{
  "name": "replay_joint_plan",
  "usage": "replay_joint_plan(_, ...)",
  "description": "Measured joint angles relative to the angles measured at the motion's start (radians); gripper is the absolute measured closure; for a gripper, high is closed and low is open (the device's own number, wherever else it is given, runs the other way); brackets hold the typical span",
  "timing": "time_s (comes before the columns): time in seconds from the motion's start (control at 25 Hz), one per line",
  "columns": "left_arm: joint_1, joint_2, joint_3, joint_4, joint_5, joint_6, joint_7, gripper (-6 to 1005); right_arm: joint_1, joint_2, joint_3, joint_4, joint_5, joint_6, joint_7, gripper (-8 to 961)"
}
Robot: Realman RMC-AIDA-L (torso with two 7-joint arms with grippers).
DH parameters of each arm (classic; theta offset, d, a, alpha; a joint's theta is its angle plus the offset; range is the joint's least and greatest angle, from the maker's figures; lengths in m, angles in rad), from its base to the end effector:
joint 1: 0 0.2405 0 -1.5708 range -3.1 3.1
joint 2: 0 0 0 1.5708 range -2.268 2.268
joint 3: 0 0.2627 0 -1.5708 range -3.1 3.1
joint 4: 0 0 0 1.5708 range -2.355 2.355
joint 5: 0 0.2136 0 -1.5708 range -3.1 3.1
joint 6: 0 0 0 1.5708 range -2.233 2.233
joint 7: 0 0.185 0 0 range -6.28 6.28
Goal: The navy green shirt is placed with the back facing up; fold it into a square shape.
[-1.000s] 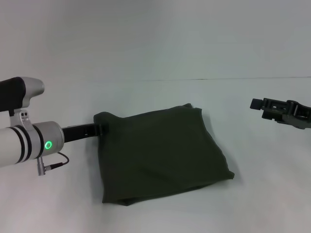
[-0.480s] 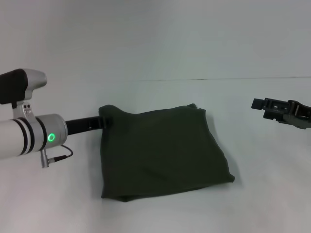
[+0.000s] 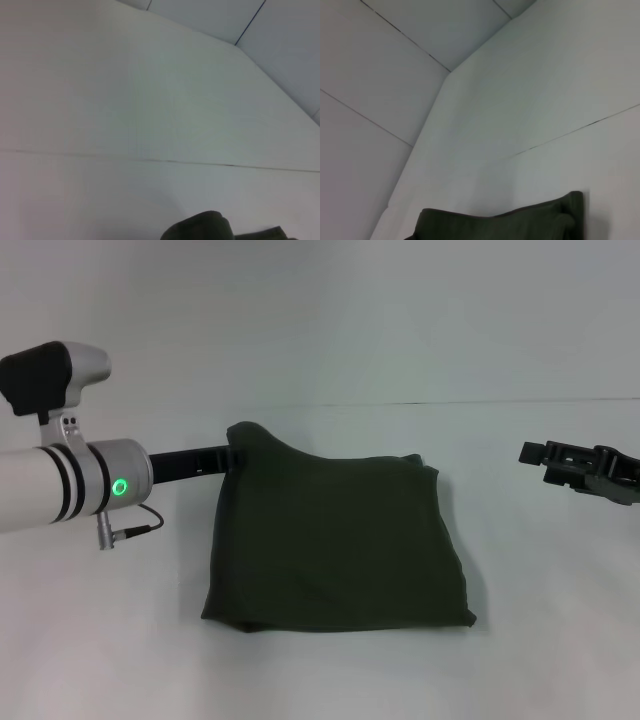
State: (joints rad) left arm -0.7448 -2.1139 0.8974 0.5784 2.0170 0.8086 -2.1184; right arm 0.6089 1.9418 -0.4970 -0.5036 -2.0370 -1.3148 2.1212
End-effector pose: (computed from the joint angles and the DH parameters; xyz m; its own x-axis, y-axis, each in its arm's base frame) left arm -0.2378 0.4686 -0.0663 0.4389 0.6755 0.5925 0.8979 -0.3535 -0.2622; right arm 0.3012 0.4135 0.0227 0.1456 -0.7421 -0.6543 -0.9636 -0.2562 0.0761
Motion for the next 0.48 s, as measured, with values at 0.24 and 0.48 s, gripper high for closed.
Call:
replay_joint_plan(0.24,-0.014,0.002,0.004,-0.007,0.0,-0.005,0.0,982,0.0,0.0,0.001,-0.001,0.0,0.0,-0.001,134)
replay_joint_plan(0.48,-0.017,0.005,0.017,-0.009,0.003,-0.007,0.01,979,0.0,0.0,-0.002,0.0,0.0,0.007,-0.002,134)
